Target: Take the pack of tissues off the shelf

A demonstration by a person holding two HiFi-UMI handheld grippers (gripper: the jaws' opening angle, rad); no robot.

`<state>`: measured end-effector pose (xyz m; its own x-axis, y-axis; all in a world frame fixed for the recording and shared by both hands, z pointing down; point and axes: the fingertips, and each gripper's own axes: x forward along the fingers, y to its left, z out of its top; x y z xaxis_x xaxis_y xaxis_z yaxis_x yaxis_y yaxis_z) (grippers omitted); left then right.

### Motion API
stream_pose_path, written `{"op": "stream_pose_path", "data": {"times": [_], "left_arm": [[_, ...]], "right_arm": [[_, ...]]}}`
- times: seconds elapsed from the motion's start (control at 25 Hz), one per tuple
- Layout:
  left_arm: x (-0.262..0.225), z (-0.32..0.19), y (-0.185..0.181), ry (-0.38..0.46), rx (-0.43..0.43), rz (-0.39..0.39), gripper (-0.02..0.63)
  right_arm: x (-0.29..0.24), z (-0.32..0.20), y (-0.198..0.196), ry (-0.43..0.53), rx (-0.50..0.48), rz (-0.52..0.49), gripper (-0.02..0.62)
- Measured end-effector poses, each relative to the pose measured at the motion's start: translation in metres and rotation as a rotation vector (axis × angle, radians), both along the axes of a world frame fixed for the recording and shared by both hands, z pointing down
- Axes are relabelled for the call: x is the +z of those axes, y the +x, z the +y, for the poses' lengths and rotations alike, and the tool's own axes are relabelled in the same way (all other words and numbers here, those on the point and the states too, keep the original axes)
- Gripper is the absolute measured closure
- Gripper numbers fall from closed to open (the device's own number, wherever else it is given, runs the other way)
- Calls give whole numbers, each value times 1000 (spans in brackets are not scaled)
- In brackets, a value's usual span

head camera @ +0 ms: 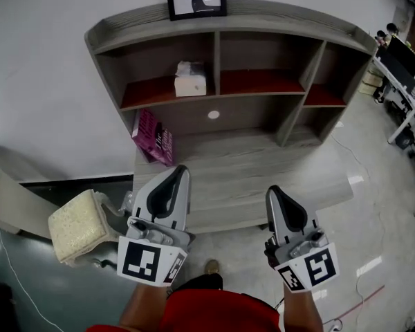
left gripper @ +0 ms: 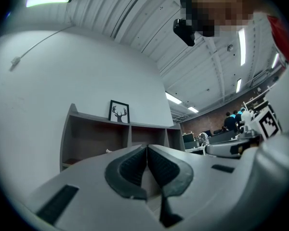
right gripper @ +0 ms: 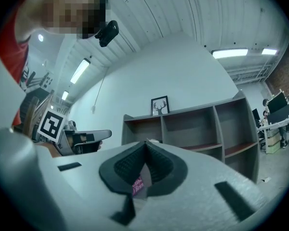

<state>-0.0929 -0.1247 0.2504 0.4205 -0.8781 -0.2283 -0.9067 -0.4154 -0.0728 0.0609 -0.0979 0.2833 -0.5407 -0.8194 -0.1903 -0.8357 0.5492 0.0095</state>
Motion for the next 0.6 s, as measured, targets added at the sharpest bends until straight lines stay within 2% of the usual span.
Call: {"op": "stream_pose_path", "data": {"times": [0.32, 0.6], "left_arm": [[6, -94, -19, -43, -43, 21, 595], [10, -147, -14, -67, -102, 31, 593]], "right_arm": [[5, -86, -9, -29, 2, 17, 591], [4, -142, -16, -15, -88, 45, 591]]}}
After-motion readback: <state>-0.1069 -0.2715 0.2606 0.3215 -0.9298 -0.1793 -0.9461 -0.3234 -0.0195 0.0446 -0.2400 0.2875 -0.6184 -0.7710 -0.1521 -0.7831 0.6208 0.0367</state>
